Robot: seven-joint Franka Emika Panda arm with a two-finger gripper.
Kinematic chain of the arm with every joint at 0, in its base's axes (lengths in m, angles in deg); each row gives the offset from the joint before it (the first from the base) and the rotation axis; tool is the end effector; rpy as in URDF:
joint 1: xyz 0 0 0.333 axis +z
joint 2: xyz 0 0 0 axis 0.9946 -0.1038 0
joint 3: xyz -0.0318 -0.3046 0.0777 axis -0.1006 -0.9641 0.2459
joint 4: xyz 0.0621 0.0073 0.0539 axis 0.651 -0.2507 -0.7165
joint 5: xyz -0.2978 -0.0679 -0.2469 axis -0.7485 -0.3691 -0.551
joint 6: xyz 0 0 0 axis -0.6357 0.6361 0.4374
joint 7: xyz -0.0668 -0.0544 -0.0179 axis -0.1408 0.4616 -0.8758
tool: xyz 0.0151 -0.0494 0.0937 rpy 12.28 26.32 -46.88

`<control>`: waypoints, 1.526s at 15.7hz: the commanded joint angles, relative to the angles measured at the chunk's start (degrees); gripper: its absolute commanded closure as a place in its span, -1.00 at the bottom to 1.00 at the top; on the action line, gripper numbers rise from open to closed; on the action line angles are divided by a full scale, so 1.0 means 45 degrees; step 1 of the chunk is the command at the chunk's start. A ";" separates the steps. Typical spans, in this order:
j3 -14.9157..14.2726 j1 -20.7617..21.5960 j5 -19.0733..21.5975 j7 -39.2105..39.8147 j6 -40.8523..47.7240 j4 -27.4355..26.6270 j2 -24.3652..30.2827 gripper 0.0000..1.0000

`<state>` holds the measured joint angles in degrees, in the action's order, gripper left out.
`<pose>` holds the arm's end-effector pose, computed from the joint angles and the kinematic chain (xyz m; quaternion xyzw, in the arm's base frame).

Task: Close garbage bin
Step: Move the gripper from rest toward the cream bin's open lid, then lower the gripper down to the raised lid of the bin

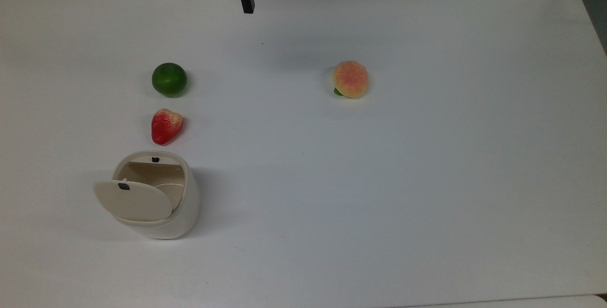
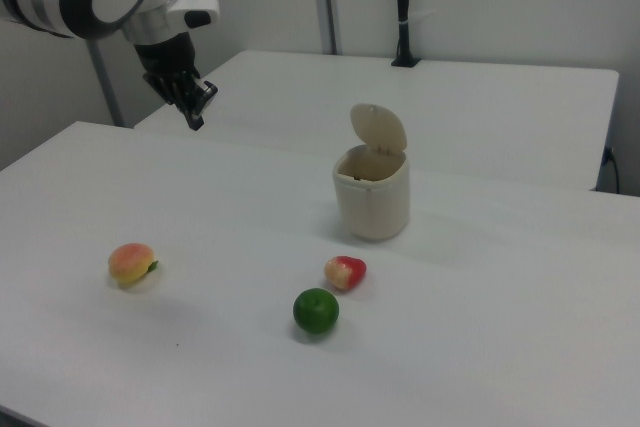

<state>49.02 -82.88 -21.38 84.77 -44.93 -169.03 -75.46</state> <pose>0.5822 0.0331 0.6103 -0.9906 0.0208 -0.1216 0.0587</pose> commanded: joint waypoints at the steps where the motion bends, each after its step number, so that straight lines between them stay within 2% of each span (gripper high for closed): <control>1: -0.0009 -0.0296 0.0253 0.0176 -0.1726 -0.0062 -0.0302 1.00; 9: -0.0184 -0.0746 0.0175 0.0176 -0.7095 -0.0023 -0.1531 1.00; 15: -0.0204 -0.1213 -0.0001 0.0079 -1.0574 0.0094 -0.3054 1.00; 17: -0.0204 -0.1371 0.0018 0.0079 -1.1222 0.0774 -0.3717 1.00; 21: -0.0262 -0.1683 0.0038 0.0059 -1.1282 0.2824 -0.5319 1.00; 24: -0.0496 -0.1684 0.0077 0.0059 -1.1903 0.3531 -0.6082 1.00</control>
<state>48.05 -90.80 -21.36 84.77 -95.35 -158.67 -97.96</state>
